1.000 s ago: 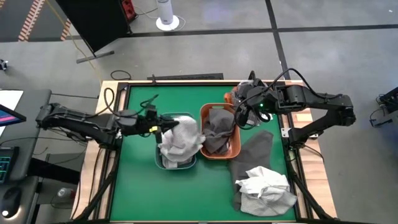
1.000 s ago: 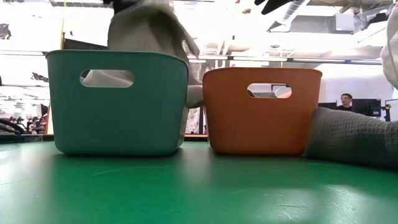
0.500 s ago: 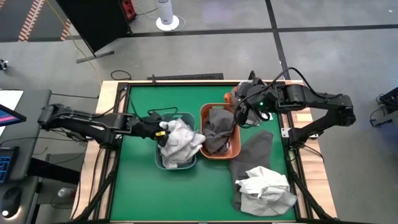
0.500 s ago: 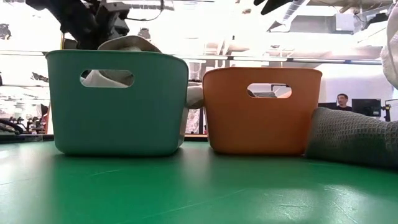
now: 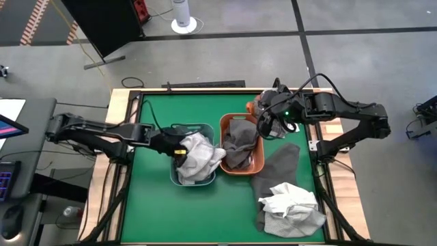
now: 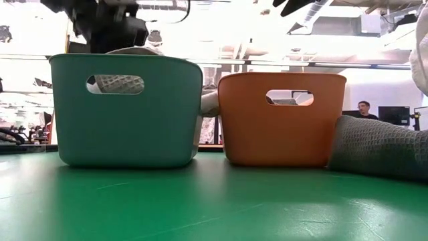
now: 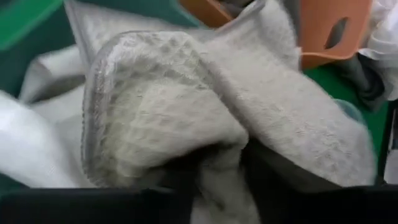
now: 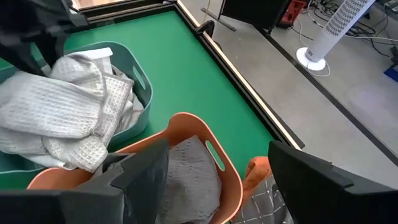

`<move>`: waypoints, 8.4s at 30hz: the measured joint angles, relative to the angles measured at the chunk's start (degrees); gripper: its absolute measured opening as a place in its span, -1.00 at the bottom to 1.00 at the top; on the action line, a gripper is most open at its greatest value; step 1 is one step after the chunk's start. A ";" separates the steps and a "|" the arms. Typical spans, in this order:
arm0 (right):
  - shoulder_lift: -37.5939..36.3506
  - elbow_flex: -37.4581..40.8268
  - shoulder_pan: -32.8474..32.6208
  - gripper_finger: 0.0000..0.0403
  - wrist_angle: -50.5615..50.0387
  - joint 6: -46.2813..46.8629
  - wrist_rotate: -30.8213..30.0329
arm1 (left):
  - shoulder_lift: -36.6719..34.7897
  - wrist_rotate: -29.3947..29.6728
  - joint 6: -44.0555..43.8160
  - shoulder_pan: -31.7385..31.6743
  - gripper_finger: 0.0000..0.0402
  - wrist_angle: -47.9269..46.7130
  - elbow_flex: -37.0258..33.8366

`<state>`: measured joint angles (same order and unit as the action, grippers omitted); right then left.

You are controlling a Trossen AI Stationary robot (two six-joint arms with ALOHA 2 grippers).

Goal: Sort towels by color in basket
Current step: Put the left gray towel into the green bin, then put the gray patterned towel into the orange bin

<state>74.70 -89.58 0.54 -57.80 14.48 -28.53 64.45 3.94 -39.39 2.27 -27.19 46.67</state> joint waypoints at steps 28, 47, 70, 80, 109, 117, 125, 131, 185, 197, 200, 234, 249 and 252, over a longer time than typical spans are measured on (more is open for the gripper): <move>1.14 0.04 -0.57 0.52 0.60 0.48 0.13 | 19.10 -4.38 17.76 -3.77 0.18 -5.02 19.65; 0.98 0.03 -0.81 0.52 -2.79 0.66 0.14 | 33.96 -4.13 25.16 -4.33 0.18 -11.66 20.28; 0.76 0.00 -0.92 0.52 -3.61 2.22 -0.07 | 27.31 -3.62 35.58 -4.03 0.18 -4.27 28.37; -2.48 -0.02 -0.90 0.52 -6.08 5.02 -0.15 | 34.46 -3.60 39.59 -3.48 0.18 -2.81 28.37; -2.55 -0.02 -0.90 0.52 -6.05 5.44 -0.13 | 23.02 -8.63 36.10 -5.80 -0.99 -29.36 28.02; -2.27 -0.02 -2.12 0.52 -6.73 6.95 -0.11 | 23.67 -8.12 29.12 -7.05 -0.88 -12.09 14.19; -2.32 -0.02 -2.28 0.52 -12.41 7.98 -0.06 | 23.65 -9.70 26.73 -7.11 -0.39 -18.68 17.57; -2.28 -0.01 4.89 0.52 -17.17 7.82 5.61 | 23.56 -9.72 26.45 -7.11 0.12 -26.41 26.79; 20.49 24.83 39.74 -0.89 4.60 -17.57 18.44 | 1.97 22.30 5.93 4.95 0.41 -38.44 34.01; 3.57 24.48 36.29 -0.92 -1.26 -9.86 19.66 | 1.97 24.00 10.82 4.89 0.41 -36.58 34.01; -1.12 23.49 34.37 -0.92 -2.71 -7.31 19.69 | 1.97 24.35 13.19 4.87 0.41 -34.03 34.01; -34.46 20.83 11.65 -0.89 -6.21 20.02 19.38 | 2.32 27.57 21.28 4.39 0.41 -22.21 34.01; -17.46 20.85 13.14 -0.61 -27.95 12.06 21.58 | 2.32 27.54 22.44 3.12 0.41 -21.67 34.01; -15.36 20.85 13.11 -0.38 -28.40 9.86 22.80 | 2.32 27.52 22.46 3.14 0.41 -21.71 34.01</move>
<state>59.33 -68.73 13.65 -86.20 24.34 -5.73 66.76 31.46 -16.93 5.41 -48.91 80.68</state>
